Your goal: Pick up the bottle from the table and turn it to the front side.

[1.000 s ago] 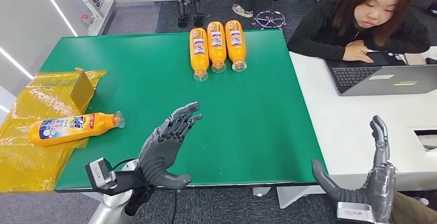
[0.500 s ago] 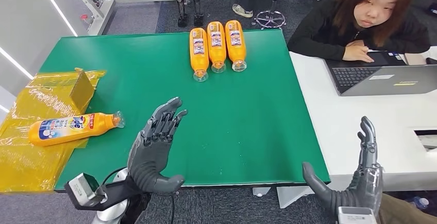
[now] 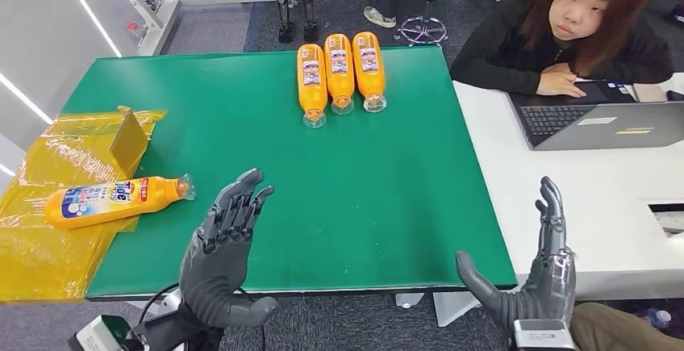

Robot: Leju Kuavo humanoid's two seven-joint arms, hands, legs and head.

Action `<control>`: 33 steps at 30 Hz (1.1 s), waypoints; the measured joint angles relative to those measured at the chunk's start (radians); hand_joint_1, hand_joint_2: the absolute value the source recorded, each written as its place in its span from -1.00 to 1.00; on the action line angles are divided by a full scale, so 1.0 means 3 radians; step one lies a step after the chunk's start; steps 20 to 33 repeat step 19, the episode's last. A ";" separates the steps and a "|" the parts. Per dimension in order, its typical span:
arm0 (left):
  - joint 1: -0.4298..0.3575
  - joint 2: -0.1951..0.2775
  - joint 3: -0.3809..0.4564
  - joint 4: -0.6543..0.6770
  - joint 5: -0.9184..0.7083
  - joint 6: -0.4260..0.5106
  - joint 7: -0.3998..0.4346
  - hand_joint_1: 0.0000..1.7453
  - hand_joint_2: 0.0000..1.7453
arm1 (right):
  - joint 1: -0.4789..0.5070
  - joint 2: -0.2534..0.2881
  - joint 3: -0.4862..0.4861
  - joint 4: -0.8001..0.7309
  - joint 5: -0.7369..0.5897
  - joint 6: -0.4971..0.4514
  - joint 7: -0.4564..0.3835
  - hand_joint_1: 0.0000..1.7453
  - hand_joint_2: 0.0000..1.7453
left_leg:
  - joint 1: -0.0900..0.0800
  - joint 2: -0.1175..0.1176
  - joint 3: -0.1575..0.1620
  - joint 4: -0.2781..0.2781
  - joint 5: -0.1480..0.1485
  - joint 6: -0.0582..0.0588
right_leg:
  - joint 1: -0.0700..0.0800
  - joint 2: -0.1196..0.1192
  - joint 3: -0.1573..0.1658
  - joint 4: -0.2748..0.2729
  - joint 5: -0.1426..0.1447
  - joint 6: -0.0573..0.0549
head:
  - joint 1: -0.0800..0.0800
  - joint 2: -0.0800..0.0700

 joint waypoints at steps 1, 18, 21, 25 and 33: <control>0.0004 0.0003 0.0000 -0.0010 -0.0003 0.0001 0.0000 -1.00 1.00 | -0.0003 0.0000 0.0005 0.0002 -0.0003 0.0000 -0.0001 -1.00 1.00 | 0.0000 0.0000 0.0000 0.0000 0.0000 0.0000 | 0.0000 0.0000 0.0000 0.0000 0.0000 0.0000 | 0.0000 0.0000; 0.0016 0.0025 0.0000 -0.0020 0.0043 -0.0142 0.0001 -1.00 1.00 | 0.0089 -0.0030 0.0010 -0.0001 -0.0010 -0.0027 0.0065 -1.00 1.00 | 0.0000 0.0000 0.0001 0.0000 0.0000 0.0000 | 0.0000 0.0000 -0.0001 0.0000 0.0000 0.0000 | 0.0000 0.0000; 0.0016 0.0025 0.0000 -0.0020 0.0039 -0.0143 0.0000 -1.00 1.00 | 0.0095 -0.0031 0.0010 -0.0002 -0.0003 -0.0029 0.0067 -1.00 1.00 | 0.0000 0.0001 0.0001 0.0000 0.0000 0.0000 | 0.0000 0.0001 -0.0001 0.0000 0.0000 0.0000 | 0.0000 0.0000; 0.0016 0.0025 0.0000 -0.0020 0.0039 -0.0143 0.0000 -1.00 1.00 | 0.0095 -0.0031 0.0010 -0.0002 -0.0003 -0.0029 0.0067 -1.00 1.00 | 0.0000 0.0001 0.0001 0.0000 0.0000 0.0000 | 0.0000 0.0001 -0.0001 0.0000 0.0000 0.0000 | 0.0000 0.0000; 0.0016 0.0025 0.0000 -0.0020 0.0039 -0.0143 0.0000 -1.00 1.00 | 0.0095 -0.0031 0.0010 -0.0002 -0.0003 -0.0029 0.0067 -1.00 1.00 | 0.0000 0.0001 0.0001 0.0000 0.0000 0.0000 | 0.0000 0.0001 -0.0001 0.0000 0.0000 0.0000 | 0.0000 0.0000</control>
